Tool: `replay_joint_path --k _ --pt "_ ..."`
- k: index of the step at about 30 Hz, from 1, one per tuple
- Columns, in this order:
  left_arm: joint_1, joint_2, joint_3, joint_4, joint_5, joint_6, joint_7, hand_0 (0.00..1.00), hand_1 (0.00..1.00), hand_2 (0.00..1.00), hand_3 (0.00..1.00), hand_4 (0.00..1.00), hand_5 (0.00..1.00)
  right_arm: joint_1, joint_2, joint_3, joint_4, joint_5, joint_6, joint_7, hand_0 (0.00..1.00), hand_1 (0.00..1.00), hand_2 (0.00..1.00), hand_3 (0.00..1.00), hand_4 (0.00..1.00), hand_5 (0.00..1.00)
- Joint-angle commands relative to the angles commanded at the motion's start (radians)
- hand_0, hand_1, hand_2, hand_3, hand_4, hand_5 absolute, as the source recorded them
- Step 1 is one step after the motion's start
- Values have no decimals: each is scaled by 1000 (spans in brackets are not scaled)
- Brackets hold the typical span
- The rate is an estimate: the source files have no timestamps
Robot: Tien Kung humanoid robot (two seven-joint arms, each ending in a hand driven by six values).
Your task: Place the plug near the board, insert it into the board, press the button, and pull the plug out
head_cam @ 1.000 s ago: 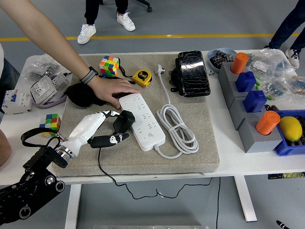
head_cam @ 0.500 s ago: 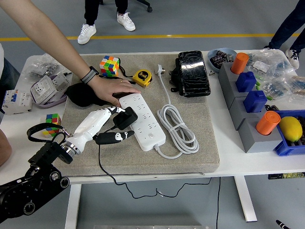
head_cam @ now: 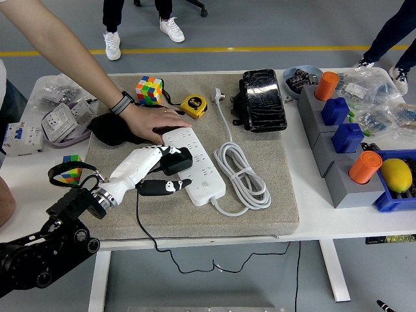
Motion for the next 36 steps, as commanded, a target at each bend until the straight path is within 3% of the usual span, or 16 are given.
replay_joint_path --k 13,22,23,24,28,29,34,35,36 --pt "-3 6 -16 -5 -1 2 -2 730 778 760 710 886 671 0 1 4 -1 0 -1 1 570 642 617 544 947 511" --pt "26 21 -85 -150 -53 11 0 728 776 761 711 889 670 -1 0 3 -2 0 -1 2 569 641 616 545 947 511" --pt "30 23 -93 -171 -64 6 8 544 657 691 709 893 665 -1 0 3 -1 -1 -1 2 569 641 615 544 947 511" --pt "33 24 -98 -186 -74 1 15 544 657 691 709 893 665 -1 0 3 -1 -1 -1 2 569 641 615 544 947 511" --pt "41 29 -120 -265 -148 -52 97 544 657 691 709 893 665 -1 0 1 -1 -1 -1 1 569 641 615 544 947 511" --pt "42 30 -125 -285 -167 -73 129 231 373 460 701 906 589 -1 0 1 -1 -1 -1 1 569 641 616 545 947 511" --pt "41 33 -147 -364 -180 -175 290 231 373 460 701 906 589 -1 -1 2 -1 -2 -1 0 569 641 616 545 947 511" --pt "40 33 -152 -379 -180 -202 328 137 172 253 675 872 417 -2 -1 1 -1 -1 0 -1 569 641 616 545 947 511" --pt "39 34 -156 -390 -179 -221 353 137 172 253 675 872 417 -2 -2 1 -1 -2 0 -1 569 641 616 545 947 511"
